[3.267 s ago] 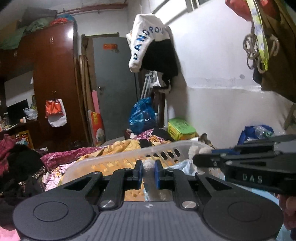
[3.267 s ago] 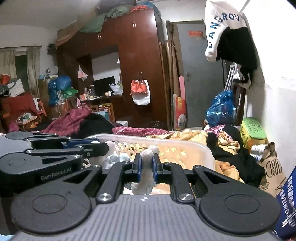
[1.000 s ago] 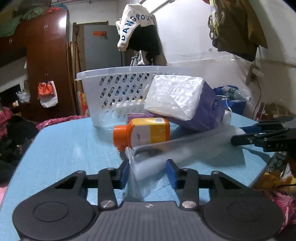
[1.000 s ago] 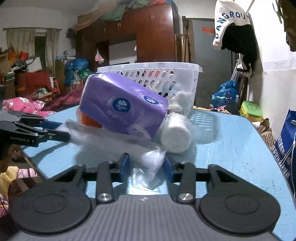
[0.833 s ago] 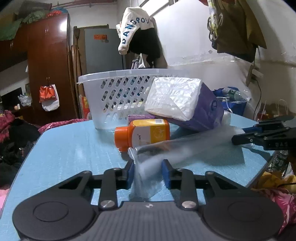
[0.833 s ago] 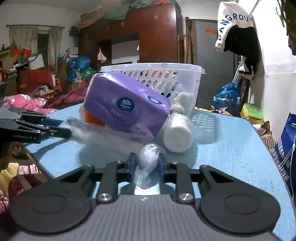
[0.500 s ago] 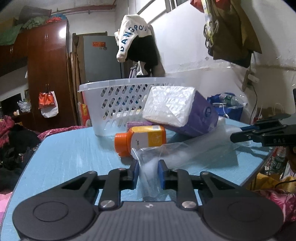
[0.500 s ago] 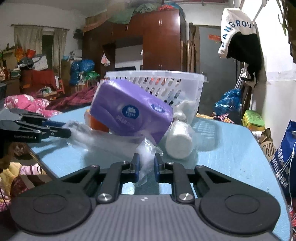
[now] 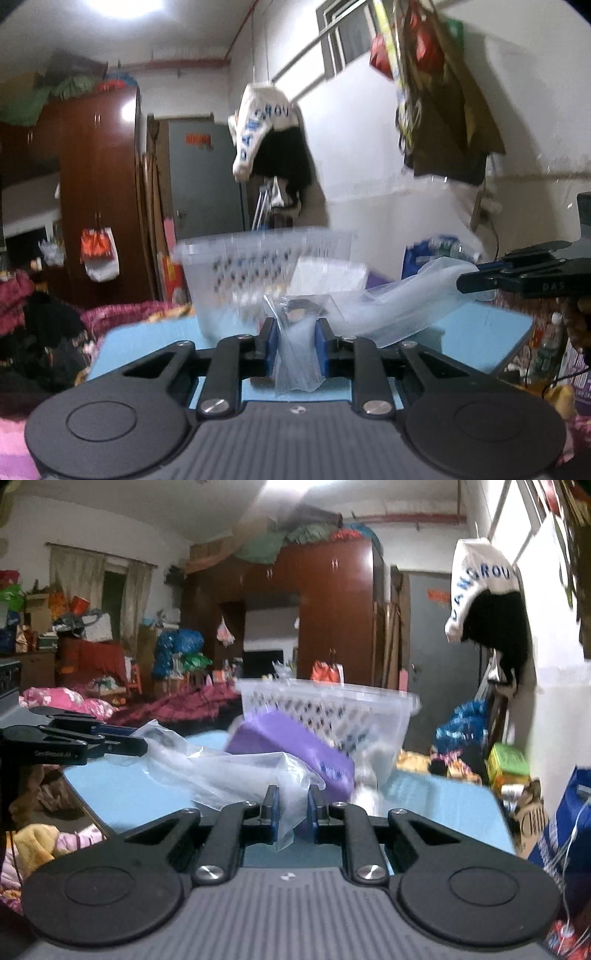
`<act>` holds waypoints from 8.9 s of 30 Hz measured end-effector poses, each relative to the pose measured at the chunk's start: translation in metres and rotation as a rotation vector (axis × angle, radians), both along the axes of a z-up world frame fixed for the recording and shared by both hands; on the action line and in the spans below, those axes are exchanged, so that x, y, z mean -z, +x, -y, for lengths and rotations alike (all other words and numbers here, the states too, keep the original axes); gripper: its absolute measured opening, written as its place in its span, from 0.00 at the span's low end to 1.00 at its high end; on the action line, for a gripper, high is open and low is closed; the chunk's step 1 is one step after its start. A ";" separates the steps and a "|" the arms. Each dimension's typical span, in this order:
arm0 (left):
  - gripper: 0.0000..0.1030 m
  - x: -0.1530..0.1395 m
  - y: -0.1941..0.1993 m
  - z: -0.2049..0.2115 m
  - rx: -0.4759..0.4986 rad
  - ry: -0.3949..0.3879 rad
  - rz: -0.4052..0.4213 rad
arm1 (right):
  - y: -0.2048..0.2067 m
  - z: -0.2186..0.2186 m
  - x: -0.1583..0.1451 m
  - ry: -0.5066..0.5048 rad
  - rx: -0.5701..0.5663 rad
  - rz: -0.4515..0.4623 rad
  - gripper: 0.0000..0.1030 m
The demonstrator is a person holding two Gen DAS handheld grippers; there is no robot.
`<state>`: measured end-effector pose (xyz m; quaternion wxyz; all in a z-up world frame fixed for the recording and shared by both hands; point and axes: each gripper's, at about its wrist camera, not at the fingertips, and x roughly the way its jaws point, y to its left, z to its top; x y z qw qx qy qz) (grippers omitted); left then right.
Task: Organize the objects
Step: 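Lift the plastic bag with the left gripper and drop it into the basket, then grasp the orange-capped pill bottle with the left gripper while the right gripper grasps the white roll, then carry the pill bottle and white roll over the basket with both grippers, then open the right gripper to drop the roll while the left gripper releases the bottle, then grasp the purple tissue pack with the left gripper while the right gripper grips it, then lift the tissue pack with both grippers and carry it over the basket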
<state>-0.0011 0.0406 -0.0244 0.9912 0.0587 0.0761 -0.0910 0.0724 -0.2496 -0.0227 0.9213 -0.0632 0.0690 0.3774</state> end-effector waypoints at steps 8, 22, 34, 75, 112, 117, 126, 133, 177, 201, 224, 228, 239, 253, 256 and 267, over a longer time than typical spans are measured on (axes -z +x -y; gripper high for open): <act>0.24 -0.060 0.021 0.004 -0.010 0.027 0.110 | 0.017 -0.004 -0.051 0.040 0.012 0.089 0.17; 0.24 -0.108 0.132 -0.016 -0.023 0.000 0.069 | 0.125 -0.031 -0.084 0.037 0.063 0.008 0.17; 0.24 -0.078 0.249 -0.044 -0.117 -0.017 -0.130 | 0.206 -0.077 -0.057 -0.077 0.120 -0.121 0.17; 1.00 0.024 0.097 0.008 -0.082 -0.010 -0.277 | 0.072 0.004 0.040 -0.104 0.142 -0.248 0.81; 0.80 0.018 0.070 0.006 -0.216 0.023 -0.136 | 0.053 0.016 0.034 -0.081 0.206 -0.168 0.45; 0.80 0.006 0.061 -0.002 -0.217 -0.005 -0.078 | 0.047 0.025 0.020 -0.033 0.206 -0.132 0.46; 0.80 -0.020 0.058 -0.003 -0.206 -0.021 -0.009 | 0.043 0.024 0.000 0.011 0.180 -0.089 0.46; 0.80 -0.081 0.098 -0.004 -0.169 -0.038 0.015 | 0.066 -0.004 -0.050 0.017 0.150 -0.037 0.45; 0.98 -0.075 0.196 -0.024 -0.230 -0.059 -0.180 | 0.147 -0.043 -0.058 -0.013 0.225 -0.104 1.00; 0.95 0.002 0.111 0.061 -0.006 0.062 -0.153 | 0.105 0.006 0.040 0.046 -0.093 -0.321 0.85; 0.59 0.018 0.100 0.059 0.096 0.061 -0.110 | 0.057 -0.014 0.033 0.021 -0.088 -0.194 0.51; 0.58 0.019 0.088 0.058 0.103 0.047 -0.057 | 0.040 -0.021 0.027 -0.001 -0.053 -0.111 0.50; 0.57 0.012 0.065 0.054 0.111 0.020 0.079 | 0.022 -0.034 0.010 -0.003 -0.014 0.022 0.50; 0.57 -0.072 0.085 0.035 0.134 0.021 0.181 | 0.039 -0.048 -0.056 0.023 -0.008 0.153 0.50; 0.57 -0.091 0.101 0.031 0.121 0.036 0.188 | 0.059 -0.055 -0.074 0.026 -0.017 0.142 0.49; 0.56 -0.090 0.179 -0.015 0.088 -0.028 0.089 | 0.124 -0.097 -0.067 -0.036 -0.028 0.057 0.49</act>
